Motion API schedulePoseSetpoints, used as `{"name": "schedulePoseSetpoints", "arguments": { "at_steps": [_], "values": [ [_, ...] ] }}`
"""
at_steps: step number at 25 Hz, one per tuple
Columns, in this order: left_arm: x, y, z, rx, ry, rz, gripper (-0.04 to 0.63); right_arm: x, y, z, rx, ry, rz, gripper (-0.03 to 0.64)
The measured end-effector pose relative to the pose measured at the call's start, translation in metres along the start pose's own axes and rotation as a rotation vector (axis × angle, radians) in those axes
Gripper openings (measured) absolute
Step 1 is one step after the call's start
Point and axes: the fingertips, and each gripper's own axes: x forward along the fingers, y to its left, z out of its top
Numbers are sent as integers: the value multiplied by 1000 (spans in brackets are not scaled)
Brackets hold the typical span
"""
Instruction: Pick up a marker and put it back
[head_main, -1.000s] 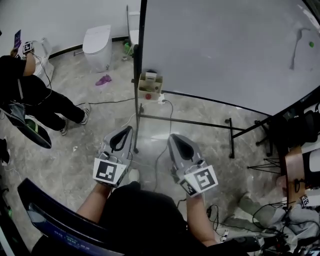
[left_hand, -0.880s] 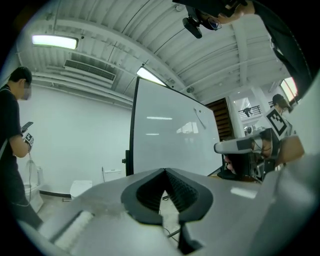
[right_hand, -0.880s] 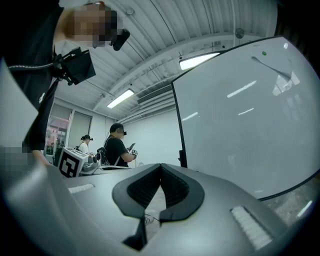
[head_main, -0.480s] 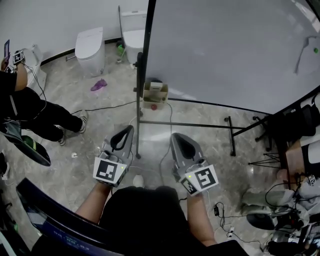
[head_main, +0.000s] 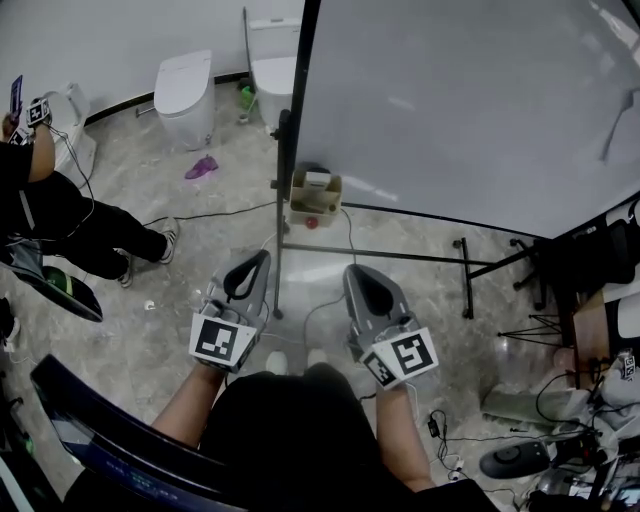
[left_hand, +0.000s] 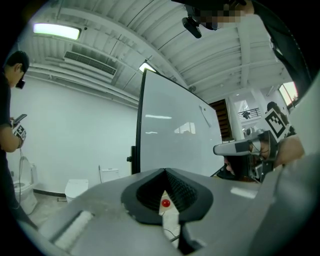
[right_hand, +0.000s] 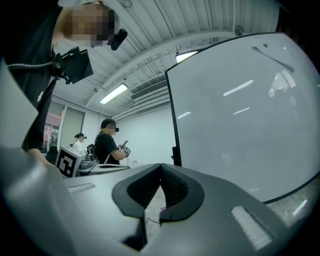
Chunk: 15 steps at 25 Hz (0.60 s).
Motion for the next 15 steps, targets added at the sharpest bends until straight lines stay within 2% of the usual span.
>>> {"name": "schedulePoseSetpoints", "arguments": {
  "at_steps": [3, 8, 15],
  "values": [
    [7, 0, 1, 3, 2, 27, 5, 10, -15, -7, -13, 16, 8, 9],
    [19, -3, 1, 13, 11, 79, 5, 30, -41, -21, -97, 62, 13, 9],
    [35, -5, -17, 5, 36, 147, 5, 62, -73, -44, -153, 121, 50, 9]
  ]
}}
